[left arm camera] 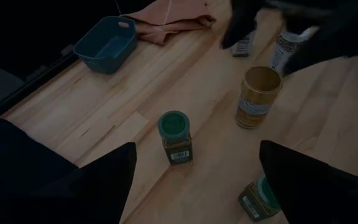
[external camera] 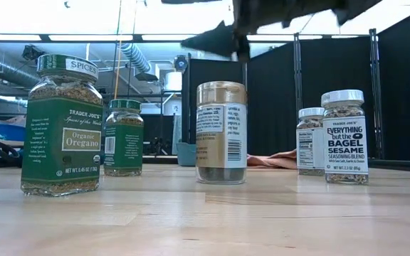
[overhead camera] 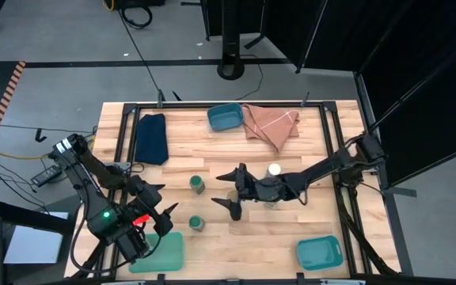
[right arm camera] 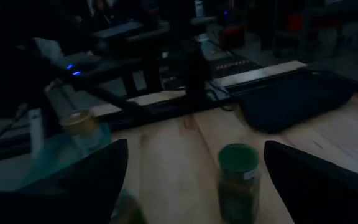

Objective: Sort spices by type
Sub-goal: Put the brown seasoning bottle into the light green bin

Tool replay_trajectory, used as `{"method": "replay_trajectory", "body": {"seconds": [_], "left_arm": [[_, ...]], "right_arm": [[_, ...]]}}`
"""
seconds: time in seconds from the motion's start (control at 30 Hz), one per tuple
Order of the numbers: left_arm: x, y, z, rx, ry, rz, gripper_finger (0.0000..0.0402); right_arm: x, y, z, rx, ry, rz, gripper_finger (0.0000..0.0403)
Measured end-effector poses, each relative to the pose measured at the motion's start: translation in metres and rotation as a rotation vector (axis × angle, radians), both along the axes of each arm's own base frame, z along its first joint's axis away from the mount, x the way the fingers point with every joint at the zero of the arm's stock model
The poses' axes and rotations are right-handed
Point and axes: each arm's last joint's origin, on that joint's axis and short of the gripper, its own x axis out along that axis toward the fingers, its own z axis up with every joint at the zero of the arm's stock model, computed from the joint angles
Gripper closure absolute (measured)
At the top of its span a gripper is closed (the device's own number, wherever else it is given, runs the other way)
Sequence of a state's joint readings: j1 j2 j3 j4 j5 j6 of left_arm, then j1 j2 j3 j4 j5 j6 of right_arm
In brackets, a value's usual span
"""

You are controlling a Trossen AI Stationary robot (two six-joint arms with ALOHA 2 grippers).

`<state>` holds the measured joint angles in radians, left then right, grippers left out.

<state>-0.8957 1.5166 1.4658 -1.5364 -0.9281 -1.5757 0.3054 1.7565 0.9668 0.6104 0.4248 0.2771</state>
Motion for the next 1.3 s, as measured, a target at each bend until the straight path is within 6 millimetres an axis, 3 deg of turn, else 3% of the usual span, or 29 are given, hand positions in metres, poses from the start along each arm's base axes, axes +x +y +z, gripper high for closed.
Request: {"method": "replay_trajectory", "body": {"seconds": [0.13,0.27,0.4,0.63,1.0,1.3], "left_arm": [[0.000,0.000,0.000,0.000,0.002,-0.001,0.0056],[0.000,0.000,0.000,0.004,0.004,-0.002,0.0056],[0.000,0.000,0.000,0.023,0.009,-0.016,0.0056],[0.000,0.001,0.000,0.039,0.001,-0.018,0.0056],[0.000,0.001,0.001,0.042,0.002,-0.017,0.0056],[0.001,0.003,0.001,0.046,0.005,-0.009,0.0056]], "right_arm": [[-0.016,0.010,0.001,-0.043,0.153,0.035,0.0014],[-0.030,0.016,-0.014,-0.037,0.346,0.007,0.0015],[-0.036,0.019,-0.024,-0.025,0.428,-0.025,0.0015],[-0.035,0.019,-0.033,-0.027,0.445,-0.089,0.0016],[-0.017,0.028,-0.084,0.035,0.456,-0.098,0.0020],[-0.012,0.027,-0.108,0.031,0.479,-0.111,0.0024]]}}
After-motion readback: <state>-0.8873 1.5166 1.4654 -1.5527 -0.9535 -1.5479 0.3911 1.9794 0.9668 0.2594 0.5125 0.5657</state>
